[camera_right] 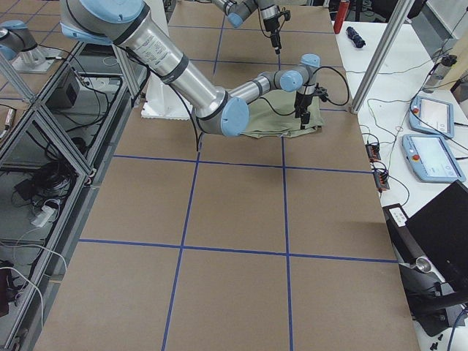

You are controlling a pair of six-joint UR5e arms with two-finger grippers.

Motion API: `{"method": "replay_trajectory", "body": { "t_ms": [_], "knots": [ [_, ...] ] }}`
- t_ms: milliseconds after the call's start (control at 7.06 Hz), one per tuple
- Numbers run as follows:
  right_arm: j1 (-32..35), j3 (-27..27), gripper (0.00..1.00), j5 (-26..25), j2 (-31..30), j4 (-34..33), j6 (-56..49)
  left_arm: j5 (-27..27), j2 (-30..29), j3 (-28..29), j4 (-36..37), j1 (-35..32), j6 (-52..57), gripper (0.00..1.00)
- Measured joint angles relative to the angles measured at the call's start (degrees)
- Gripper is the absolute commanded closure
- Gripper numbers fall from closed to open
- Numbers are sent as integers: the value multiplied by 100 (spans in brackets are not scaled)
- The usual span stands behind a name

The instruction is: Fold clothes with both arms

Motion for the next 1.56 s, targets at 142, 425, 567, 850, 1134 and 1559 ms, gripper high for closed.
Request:
{"method": "replay_trajectory", "body": {
  "t_ms": [142,425,567,850,1134,1559],
  "knots": [
    [-55,-192,0,-61,43,176,-3,-6,-2,3,1,-3,5,0],
    [-145,-556,0,-227,229,389,7,-14,-2,3,1,-6,8,0],
    [-169,-732,0,-288,308,536,11,-17,-3,3,1,-6,8,0],
    [-175,-938,0,-388,354,710,1,-23,-3,3,1,-6,8,0],
    [-157,-1042,0,-468,360,750,-6,-25,-5,2,1,-6,6,0],
    [85,-1447,0,-608,361,1135,-194,-32,-11,-5,1,-35,-3,0]
  ]
}}
